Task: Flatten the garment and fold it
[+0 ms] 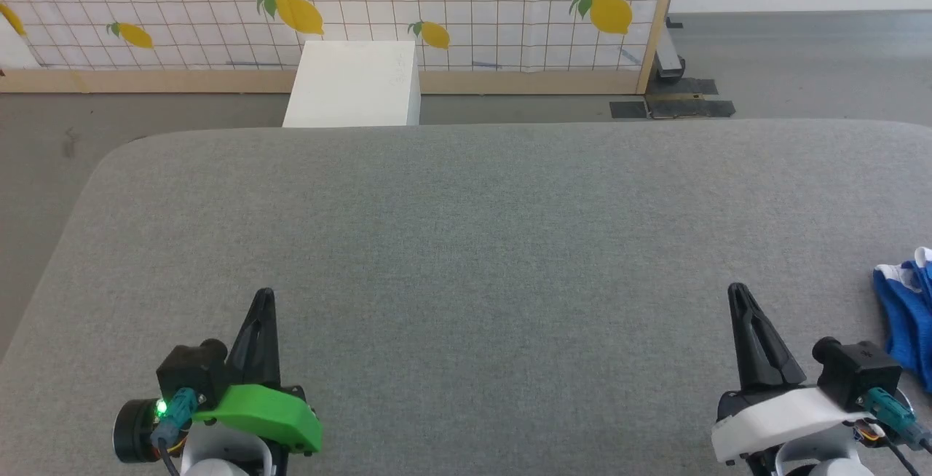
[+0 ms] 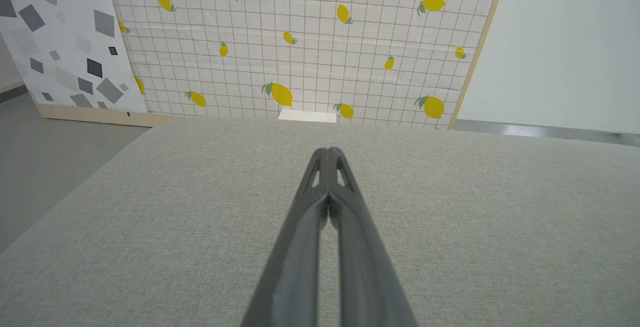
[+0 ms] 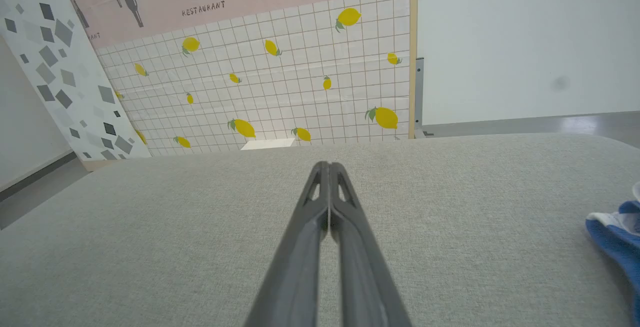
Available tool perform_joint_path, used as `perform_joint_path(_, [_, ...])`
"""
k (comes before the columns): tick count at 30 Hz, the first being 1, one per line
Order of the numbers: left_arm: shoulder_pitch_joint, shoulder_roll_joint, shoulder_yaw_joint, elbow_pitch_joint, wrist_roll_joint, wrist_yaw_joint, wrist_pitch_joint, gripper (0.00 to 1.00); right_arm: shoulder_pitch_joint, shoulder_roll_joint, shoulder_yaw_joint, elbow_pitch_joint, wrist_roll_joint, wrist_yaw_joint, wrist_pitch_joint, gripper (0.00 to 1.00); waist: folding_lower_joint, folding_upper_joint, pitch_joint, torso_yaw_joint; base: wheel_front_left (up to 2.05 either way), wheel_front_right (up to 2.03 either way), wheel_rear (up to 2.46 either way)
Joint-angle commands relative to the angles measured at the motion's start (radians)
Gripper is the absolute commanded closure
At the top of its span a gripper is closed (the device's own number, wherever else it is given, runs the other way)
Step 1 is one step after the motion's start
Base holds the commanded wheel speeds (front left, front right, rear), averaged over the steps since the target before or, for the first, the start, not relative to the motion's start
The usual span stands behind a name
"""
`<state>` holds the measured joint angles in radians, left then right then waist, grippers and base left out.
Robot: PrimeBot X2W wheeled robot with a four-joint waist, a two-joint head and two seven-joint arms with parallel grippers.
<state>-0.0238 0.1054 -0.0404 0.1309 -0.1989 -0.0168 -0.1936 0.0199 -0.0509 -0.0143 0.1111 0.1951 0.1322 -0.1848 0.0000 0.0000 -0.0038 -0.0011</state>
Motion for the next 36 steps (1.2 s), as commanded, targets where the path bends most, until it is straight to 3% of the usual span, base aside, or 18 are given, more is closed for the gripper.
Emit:
perform_joint_path(1, [0.006, -0.004, 0.005, -0.007, 0.018, 0.004, 0.007, 1.00, -0.005, 0.000, 0.002, -0.008, -0.010, 0.000, 0.005, 1.00, 0.0000, 0.0000, 0.000, 0.000, 0.00, 0.00, 0.00])
perform_joint_path(36, [0.013, -0.023, 0.018, -0.054, 0.087, 0.009, 0.078, 1.00, -0.011, 0.000, 0.007, -0.047, -0.080, -0.001, 0.074, 1.00, 0.0000, 0.0000, 0.001, 0.000, 0.00, 0.00, 0.00])
